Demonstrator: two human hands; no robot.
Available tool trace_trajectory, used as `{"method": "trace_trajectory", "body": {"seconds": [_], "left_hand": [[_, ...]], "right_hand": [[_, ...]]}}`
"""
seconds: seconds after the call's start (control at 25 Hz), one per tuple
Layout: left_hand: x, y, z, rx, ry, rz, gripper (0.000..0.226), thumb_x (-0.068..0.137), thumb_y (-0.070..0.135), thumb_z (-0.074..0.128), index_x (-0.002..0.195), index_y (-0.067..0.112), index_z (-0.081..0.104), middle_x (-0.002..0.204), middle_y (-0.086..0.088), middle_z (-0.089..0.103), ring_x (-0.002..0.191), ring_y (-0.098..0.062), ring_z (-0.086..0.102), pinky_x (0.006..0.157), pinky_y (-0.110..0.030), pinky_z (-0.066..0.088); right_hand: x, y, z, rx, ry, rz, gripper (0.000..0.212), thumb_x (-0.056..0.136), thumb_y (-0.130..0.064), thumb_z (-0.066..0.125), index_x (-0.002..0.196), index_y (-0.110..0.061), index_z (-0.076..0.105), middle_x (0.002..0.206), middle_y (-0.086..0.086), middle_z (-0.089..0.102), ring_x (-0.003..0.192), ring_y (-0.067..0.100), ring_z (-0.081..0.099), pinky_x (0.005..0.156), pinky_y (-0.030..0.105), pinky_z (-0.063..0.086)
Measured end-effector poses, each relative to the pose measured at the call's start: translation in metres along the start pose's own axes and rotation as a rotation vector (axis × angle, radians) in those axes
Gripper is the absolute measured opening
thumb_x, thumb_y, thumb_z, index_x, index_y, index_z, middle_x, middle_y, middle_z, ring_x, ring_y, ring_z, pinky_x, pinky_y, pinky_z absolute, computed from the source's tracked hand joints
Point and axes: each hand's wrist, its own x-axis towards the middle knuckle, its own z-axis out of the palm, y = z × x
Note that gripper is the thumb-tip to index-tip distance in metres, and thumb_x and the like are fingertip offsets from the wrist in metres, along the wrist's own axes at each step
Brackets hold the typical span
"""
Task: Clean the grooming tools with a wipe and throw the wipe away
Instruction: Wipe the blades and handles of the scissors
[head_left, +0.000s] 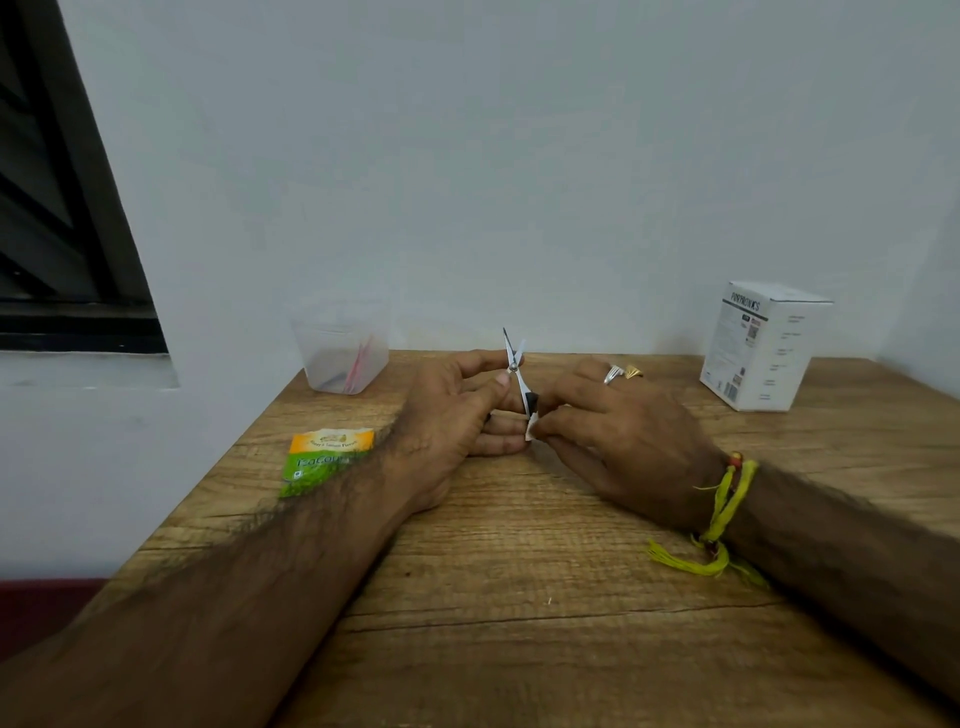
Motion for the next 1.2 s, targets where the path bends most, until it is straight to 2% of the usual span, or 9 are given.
{"method": "trace_trajectory", "body": {"seconds": [0.24, 0.36, 0.56, 0.8, 1.2], "left_hand": [[0.0, 0.001, 0.0, -0.029, 0.028, 0.012, 0.026, 0.103, 0.011, 0.054, 0.128, 0.012, 0.063, 0.09, -0.017, 0.078, 0.073, -0.031, 0.077, 0.06, -0.032, 0.062], [0.0, 0.0, -0.001, -0.026, 0.044, 0.009, 0.027, 0.104, 0.011, 0.053, 0.129, 0.012, 0.062, 0.09, -0.017, 0.078, 0.073, -0.032, 0.076, 0.061, -0.034, 0.063], [0.0, 0.0, -0.001, -0.025, 0.047, 0.011, 0.026, 0.104, 0.01, 0.053, 0.128, 0.011, 0.062, 0.088, -0.018, 0.077, 0.07, -0.03, 0.076, 0.06, -0.034, 0.063], [0.001, 0.0, -0.002, -0.038, 0.065, 0.017, 0.026, 0.103, 0.009, 0.053, 0.127, 0.011, 0.062, 0.089, -0.017, 0.077, 0.073, -0.033, 0.076, 0.061, -0.035, 0.063], [0.001, -0.001, -0.002, -0.018, 0.008, 0.018, 0.028, 0.103, 0.012, 0.054, 0.131, 0.01, 0.059, 0.093, -0.019, 0.077, 0.079, -0.036, 0.076, 0.063, -0.035, 0.063]], "right_hand": [[0.0, -0.001, -0.003, -0.021, -0.017, -0.013, 0.022, 0.096, -0.023, 0.058, 0.088, -0.012, 0.074, 0.096, 0.004, 0.069, 0.084, 0.026, 0.062, 0.063, 0.041, 0.052], [-0.002, 0.0, -0.005, -0.021, -0.021, -0.029, 0.01, 0.09, -0.018, 0.067, 0.088, -0.013, 0.075, 0.096, 0.003, 0.069, 0.084, 0.025, 0.063, 0.064, 0.039, 0.051], [-0.003, 0.003, -0.005, -0.055, 0.0, -0.024, 0.005, 0.087, -0.015, 0.071, 0.086, -0.012, 0.075, 0.092, 0.003, 0.069, 0.081, 0.024, 0.061, 0.064, 0.036, 0.045], [-0.006, 0.008, -0.002, -0.038, 0.038, 0.002, 0.009, 0.091, -0.017, 0.068, 0.088, -0.011, 0.075, 0.092, 0.002, 0.068, 0.08, 0.025, 0.06, 0.064, 0.037, 0.047], [-0.005, 0.012, -0.001, -0.061, 0.08, 0.037, 0.007, 0.092, -0.014, 0.067, 0.091, -0.011, 0.073, 0.093, 0.003, 0.068, 0.082, 0.025, 0.061, 0.067, 0.035, 0.046]]}}
